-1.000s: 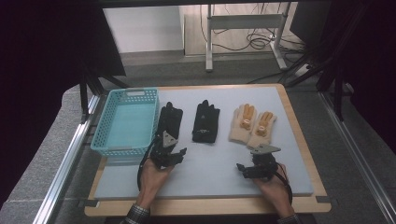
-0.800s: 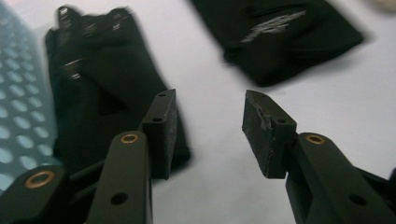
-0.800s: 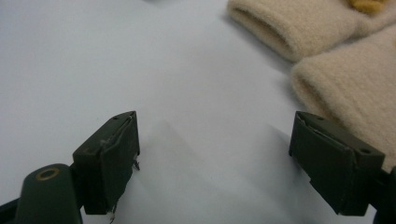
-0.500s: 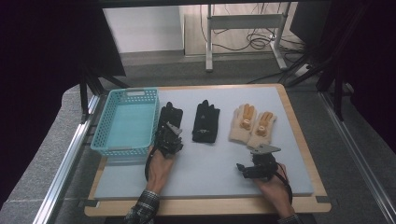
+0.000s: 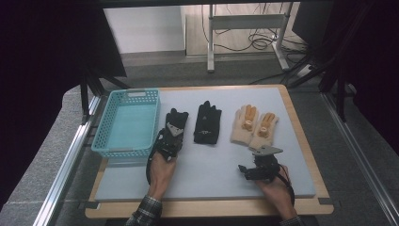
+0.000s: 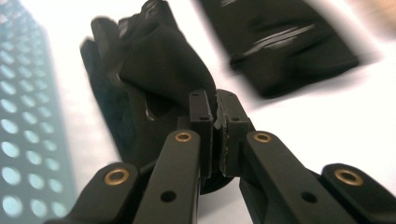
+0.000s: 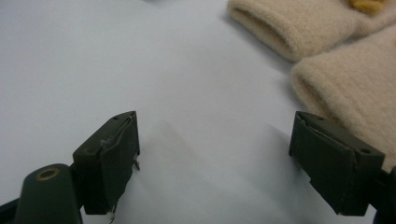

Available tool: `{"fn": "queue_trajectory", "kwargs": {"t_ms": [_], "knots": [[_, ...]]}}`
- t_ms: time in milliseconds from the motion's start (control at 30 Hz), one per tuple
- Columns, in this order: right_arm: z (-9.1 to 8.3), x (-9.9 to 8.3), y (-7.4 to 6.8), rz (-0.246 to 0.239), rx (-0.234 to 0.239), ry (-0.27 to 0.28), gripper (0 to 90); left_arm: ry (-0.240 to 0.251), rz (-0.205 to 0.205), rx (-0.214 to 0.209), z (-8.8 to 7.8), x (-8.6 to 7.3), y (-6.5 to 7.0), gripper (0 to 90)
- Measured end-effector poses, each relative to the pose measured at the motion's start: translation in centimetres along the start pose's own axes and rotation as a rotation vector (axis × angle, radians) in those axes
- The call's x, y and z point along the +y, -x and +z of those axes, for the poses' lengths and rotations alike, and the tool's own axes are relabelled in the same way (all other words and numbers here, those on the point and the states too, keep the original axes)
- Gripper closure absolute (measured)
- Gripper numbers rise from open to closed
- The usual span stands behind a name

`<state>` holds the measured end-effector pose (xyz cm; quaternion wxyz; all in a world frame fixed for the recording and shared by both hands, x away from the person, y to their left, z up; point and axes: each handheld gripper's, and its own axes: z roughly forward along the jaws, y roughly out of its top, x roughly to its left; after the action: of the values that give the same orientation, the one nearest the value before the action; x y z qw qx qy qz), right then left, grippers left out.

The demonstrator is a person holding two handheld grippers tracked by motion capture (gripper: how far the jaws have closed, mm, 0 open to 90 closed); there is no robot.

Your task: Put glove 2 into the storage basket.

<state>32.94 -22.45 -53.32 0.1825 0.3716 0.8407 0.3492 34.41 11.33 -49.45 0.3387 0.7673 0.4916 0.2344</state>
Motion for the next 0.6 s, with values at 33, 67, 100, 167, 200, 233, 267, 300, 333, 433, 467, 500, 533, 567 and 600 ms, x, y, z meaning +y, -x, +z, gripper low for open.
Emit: {"fn": "queue_trajectory", "kwargs": {"t_ms": [33,67,100,167,200,233,267,300,333,433,467,500,533,567,600], "knots": [[0.0,0.0,0.0,0.0,0.0,0.0,15.6,0.0,0.0,0.0,0.0,0.0,0.0,86.8],[0.0,0.0,0.0,0.0,0.0,0.0,15.6,0.019,-0.012,-0.063,-1.0,-0.1,0.2,86.4],[0.0,0.0,0.0,-0.001,0.0,0.0,15.6,0.041,-0.026,-0.157,-1.8,-0.6,0.5,85.9],[0.0,0.0,0.0,-0.001,0.0,0.0,15.6,0.043,-0.012,-0.19,-2.0,-1.2,0.7,81.1],[0.0,0.0,0.0,0.0,0.0,0.0,15.6,0.047,-0.01,-0.203,-2.0,-1.6,0.8,72.4],[0.0,0.0,0.0,0.0,0.0,0.0,15.6,0.047,-0.01,-0.203,-2.0,-1.6,0.8,63.8],[0.0,0.0,0.0,0.0,0.0,0.0,15.6,0.057,-0.018,-0.231,-2.4,-2.2,0.5,58.7],[0.0,0.0,0.0,0.0,0.0,0.0,15.6,0.057,-0.018,-0.231,-2.4,-2.2,0.5,54.1],[0.0,0.0,0.0,0.001,0.001,0.0,15.7,0.067,-0.023,-0.237,-2.8,-2.6,0.3,49.5],[0.0,0.0,0.0,0.0,0.001,0.0,15.8,0.081,-0.028,-0.239,-3.8,-3.6,-0.5,43.8],[0.0,0.0,0.0,0.0,0.002,0.0,16.2,0.083,-0.02,-0.235,-4.1,-4.1,-0.7,43.8],[-0.1,0.0,0.0,0.001,0.002,0.002,19.2,0.082,-0.009,-0.217,-4.3,-4.8,-1.0,39.1],[-0.1,0.0,0.0,0.001,0.001,0.006,21.8,0.084,0.002,-0.208,-4.4,-5.3,-1.2,37.4],[-0.1,0.0,0.0,0.001,0.001,0.006,21.8,0.084,0.002,-0.208,-4.4,-5.3,-1.2,34.9],[-0.1,0.1,-0.1,0.004,0.004,0.009,23.5,0.085,0.013,-0.206,-4.3,-6.0,-1.5,34.9]]}}
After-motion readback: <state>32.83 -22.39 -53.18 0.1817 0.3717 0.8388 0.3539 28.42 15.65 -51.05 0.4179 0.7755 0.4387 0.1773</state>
